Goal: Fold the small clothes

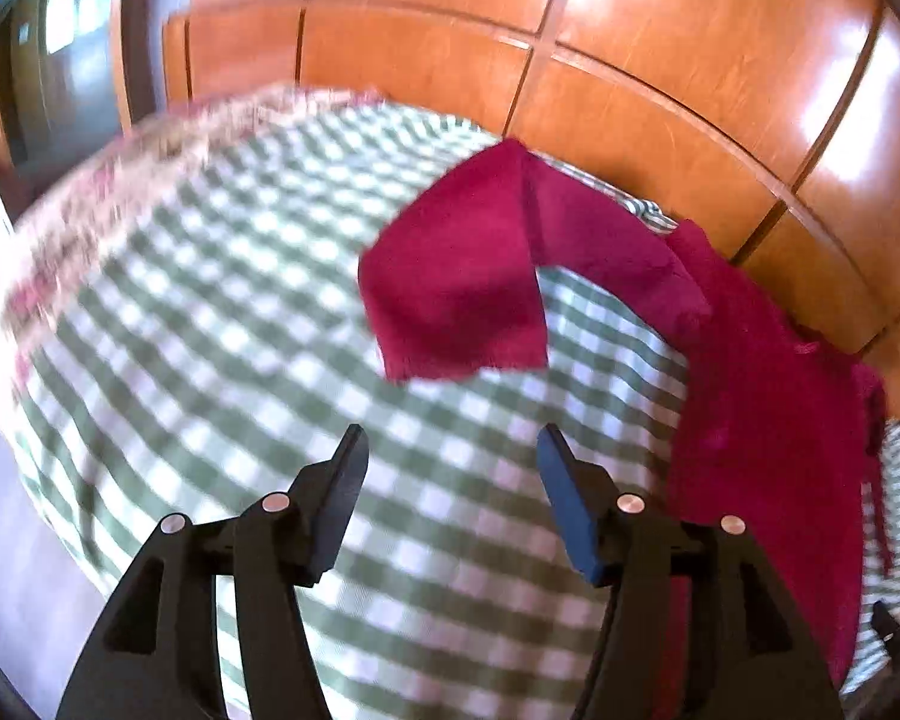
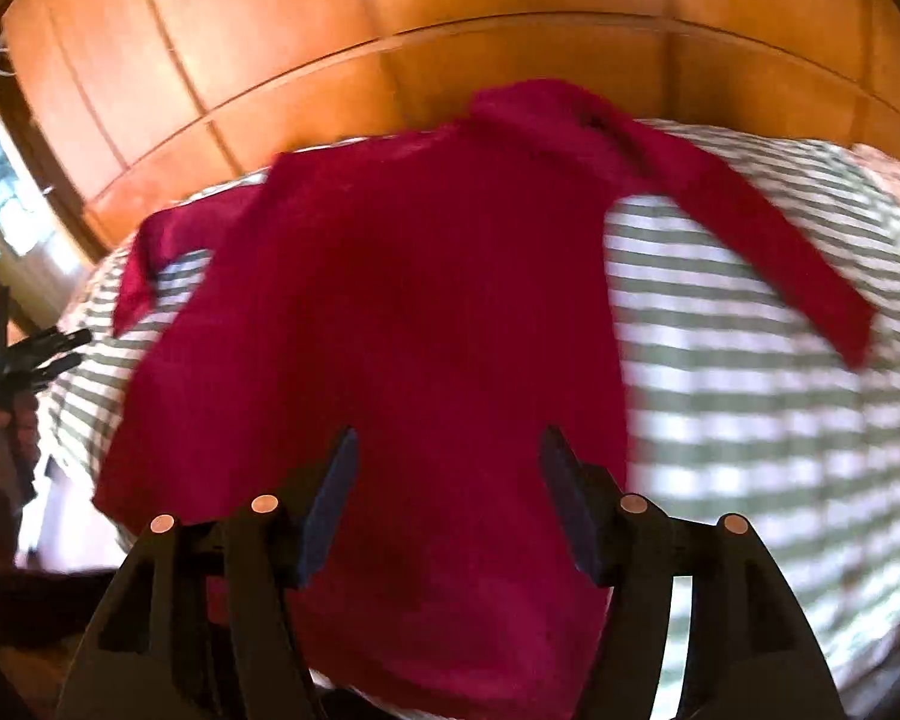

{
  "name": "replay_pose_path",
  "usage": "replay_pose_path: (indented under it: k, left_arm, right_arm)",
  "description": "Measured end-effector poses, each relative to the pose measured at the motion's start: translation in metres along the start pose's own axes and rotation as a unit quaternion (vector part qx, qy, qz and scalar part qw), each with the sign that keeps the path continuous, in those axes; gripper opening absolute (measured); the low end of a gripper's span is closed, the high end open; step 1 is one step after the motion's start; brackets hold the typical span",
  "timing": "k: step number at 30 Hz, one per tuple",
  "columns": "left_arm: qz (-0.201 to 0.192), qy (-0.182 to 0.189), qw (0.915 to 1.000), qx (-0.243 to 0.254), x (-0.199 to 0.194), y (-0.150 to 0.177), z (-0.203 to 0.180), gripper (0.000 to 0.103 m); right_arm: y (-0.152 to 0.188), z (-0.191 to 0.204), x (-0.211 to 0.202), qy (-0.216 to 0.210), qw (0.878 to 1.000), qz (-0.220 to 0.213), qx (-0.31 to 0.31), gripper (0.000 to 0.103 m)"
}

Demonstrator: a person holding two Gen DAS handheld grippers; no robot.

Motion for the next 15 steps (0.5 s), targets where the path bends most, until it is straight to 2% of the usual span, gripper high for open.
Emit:
replay_pose_path:
  k: [2,4,6,7,9,11,12,13,14,15]
  left_arm:
    - [-0.023,-0.031,0.9979,0.052,0.008,-0.001,-0.018,0.065]
    - [-0.039,-0.064,0.9927,0.094,0.021,-0.006,-0.027,0.076]
    - [-0.052,-0.09,0.9881,0.113,0.033,-0.012,-0.034,0.093]
    - [-0.063,-0.111,0.9848,0.119,0.039,-0.018,-0.034,0.094]
    - [-0.07,-0.131,0.981,0.126,0.053,-0.027,-0.036,0.095]
    - [-0.072,-0.157,0.9756,0.136,0.078,-0.036,-0.039,0.093]
    - [-0.069,-0.162,0.9749,0.136,0.086,-0.04,-0.038,0.07]
    - [-0.053,-0.153,0.9777,0.134,0.095,-0.044,-0.035,0.05]
    - [-0.034,-0.143,0.981,0.127,0.101,-0.047,-0.032,0.014]
    - [-0.021,-0.119,0.9868,0.107,0.101,-0.054,-0.027,0.0]
  right_arm:
    - [-0.008,0.022,0.023,-0.016,1.0,0.013,-0.011,0.061]
    - [-0.011,0.045,0.044,-0.026,0.999,0.024,-0.03,0.061]
    - [-0.008,0.062,0.061,-0.03,0.998,0.035,-0.05,0.061]
    - [-0.009,0.067,0.066,-0.026,0.997,0.038,-0.058,0.062]
    - [-0.006,0.075,0.069,-0.017,0.997,0.039,-0.071,0.069]
    - [-0.006,0.073,0.07,-0.015,0.996,0.039,-0.073,0.069]
    - [-0.007,0.071,0.071,-0.015,0.997,0.04,-0.071,0.069]
    - [-0.007,0.069,0.072,-0.016,0.997,0.039,-0.068,0.07]
    - [-0.007,0.068,0.072,-0.018,0.997,0.037,-0.065,0.07]
    - [-0.005,0.067,0.073,-0.018,0.997,0.036,-0.062,0.07]
Point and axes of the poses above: each gripper's, at about its wrist camera, not at the fingertips, and x roughly the way its jaws point, z to its left, y to its underside, the point moved 6 cm from there along x, roughly the way its jaws point, and after that the axes turned 8 degrees about -x, right-handed, at the moved point
